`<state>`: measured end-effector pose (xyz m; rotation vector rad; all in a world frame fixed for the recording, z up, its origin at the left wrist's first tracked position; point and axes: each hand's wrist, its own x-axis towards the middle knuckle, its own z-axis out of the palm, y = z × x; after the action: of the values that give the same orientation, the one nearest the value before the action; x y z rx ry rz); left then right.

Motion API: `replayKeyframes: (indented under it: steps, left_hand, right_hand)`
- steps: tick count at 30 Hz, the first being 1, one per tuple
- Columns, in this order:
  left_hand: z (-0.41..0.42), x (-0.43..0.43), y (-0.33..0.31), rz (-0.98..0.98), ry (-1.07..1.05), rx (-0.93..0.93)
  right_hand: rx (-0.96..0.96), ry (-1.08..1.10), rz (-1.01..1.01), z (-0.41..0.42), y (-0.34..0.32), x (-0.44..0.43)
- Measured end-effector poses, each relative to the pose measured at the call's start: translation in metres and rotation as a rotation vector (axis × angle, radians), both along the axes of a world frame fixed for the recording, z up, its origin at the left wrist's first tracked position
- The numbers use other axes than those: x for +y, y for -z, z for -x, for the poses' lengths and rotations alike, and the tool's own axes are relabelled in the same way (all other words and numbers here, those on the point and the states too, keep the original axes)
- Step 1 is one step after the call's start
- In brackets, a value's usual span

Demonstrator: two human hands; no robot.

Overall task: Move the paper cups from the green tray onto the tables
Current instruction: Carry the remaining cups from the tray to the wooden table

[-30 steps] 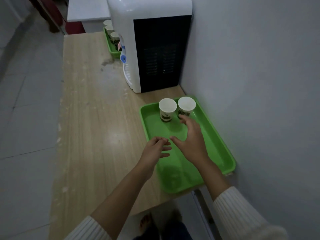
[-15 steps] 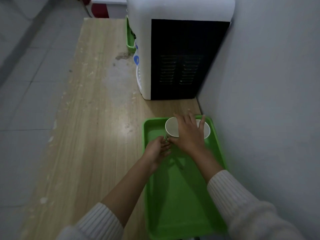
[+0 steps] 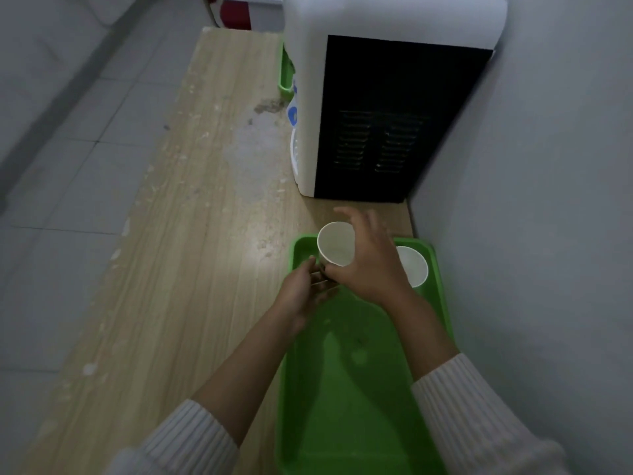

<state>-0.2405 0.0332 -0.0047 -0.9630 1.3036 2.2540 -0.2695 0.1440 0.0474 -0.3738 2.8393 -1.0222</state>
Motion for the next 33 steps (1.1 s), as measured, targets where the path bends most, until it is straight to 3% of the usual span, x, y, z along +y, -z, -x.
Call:
replayKeyframes:
  steps: [8,17,33]
  left_hand:
    - [-0.048,-0.037,-0.015,0.090,-0.080,0.149]
    - [-0.147,-0.111,-0.021,0.039,-0.445,0.141]
    - [-0.482,-0.239,-0.025,0.054,-1.095,0.111]
  right_hand:
    - [0.011,-0.176,0.202,-0.042,-0.006,-0.041]
    - [-0.016,-0.524,0.295,-0.120,-0.012,-0.125]
    - [-0.267,-1.128,0.303,-0.404,-0.005,-0.304]
